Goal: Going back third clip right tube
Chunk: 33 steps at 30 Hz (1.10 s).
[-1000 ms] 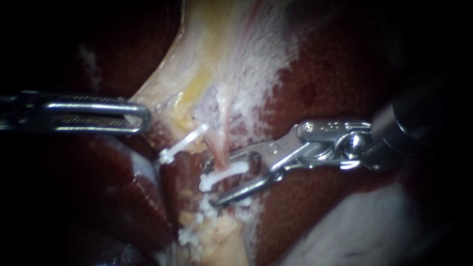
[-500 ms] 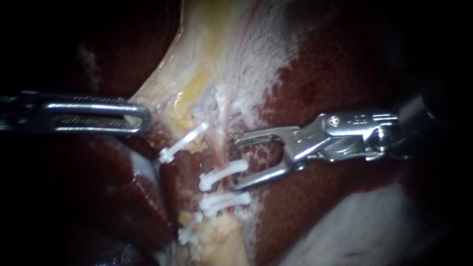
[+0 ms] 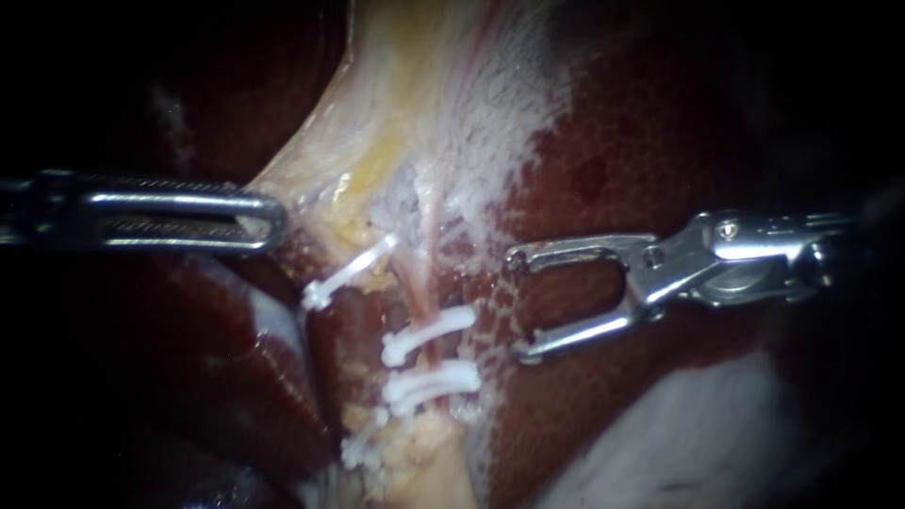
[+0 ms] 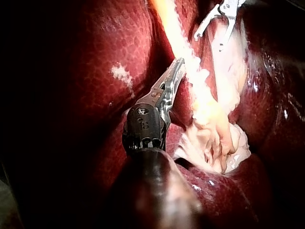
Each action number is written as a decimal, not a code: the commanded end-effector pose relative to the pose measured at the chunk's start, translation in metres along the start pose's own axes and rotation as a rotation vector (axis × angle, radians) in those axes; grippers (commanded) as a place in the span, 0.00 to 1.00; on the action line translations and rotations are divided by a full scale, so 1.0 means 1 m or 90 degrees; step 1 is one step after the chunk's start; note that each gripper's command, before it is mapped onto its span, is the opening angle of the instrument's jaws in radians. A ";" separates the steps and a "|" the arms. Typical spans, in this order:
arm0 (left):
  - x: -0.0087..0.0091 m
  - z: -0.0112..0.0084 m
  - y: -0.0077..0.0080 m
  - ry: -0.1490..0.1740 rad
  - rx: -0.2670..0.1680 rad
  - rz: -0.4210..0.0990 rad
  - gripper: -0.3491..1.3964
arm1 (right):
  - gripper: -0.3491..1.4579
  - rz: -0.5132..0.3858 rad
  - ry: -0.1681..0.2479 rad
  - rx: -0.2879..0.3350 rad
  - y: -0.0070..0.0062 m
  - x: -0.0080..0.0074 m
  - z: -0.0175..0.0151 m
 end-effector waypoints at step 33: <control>0.0043 0.0037 0.0031 0.011 -0.011 0.008 0.00 | 0.52 -0.005 0.001 0.004 -0.0008 0.0007 -0.0020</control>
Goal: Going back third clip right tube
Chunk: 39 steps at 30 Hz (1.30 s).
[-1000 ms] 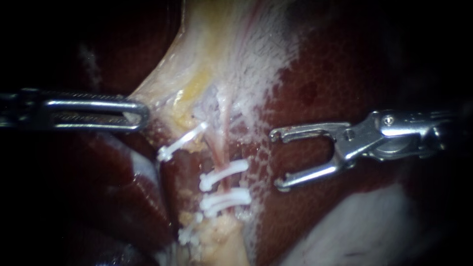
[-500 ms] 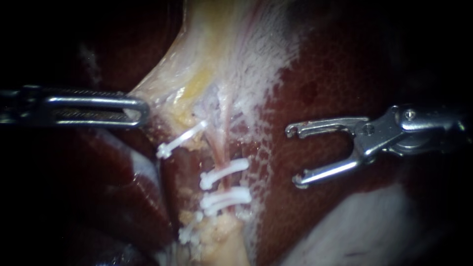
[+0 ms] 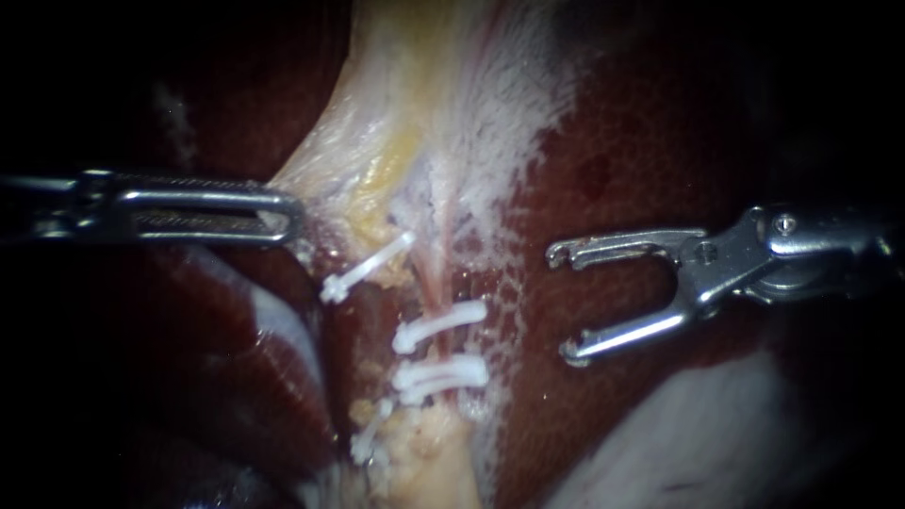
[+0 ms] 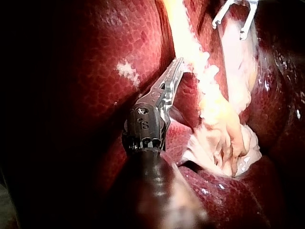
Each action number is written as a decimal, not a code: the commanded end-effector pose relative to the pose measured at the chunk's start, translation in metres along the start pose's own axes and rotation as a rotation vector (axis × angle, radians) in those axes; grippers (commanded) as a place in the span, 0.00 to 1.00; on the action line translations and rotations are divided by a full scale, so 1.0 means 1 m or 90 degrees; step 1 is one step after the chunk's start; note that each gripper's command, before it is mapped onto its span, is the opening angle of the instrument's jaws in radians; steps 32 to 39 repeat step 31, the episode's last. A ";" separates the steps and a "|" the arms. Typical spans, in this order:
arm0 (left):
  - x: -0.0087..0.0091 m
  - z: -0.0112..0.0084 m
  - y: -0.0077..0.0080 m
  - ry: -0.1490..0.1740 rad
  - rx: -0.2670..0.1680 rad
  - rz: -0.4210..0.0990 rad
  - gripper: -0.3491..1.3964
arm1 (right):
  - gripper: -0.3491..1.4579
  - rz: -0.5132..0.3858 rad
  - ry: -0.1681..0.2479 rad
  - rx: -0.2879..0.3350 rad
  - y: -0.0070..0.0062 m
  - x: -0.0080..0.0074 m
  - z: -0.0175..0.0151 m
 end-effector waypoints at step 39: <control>0.0014 0.0020 -0.0005 0.015 0.010 -0.005 0.00 | 0.52 0.001 0.000 0.000 -0.0003 0.0002 0.0000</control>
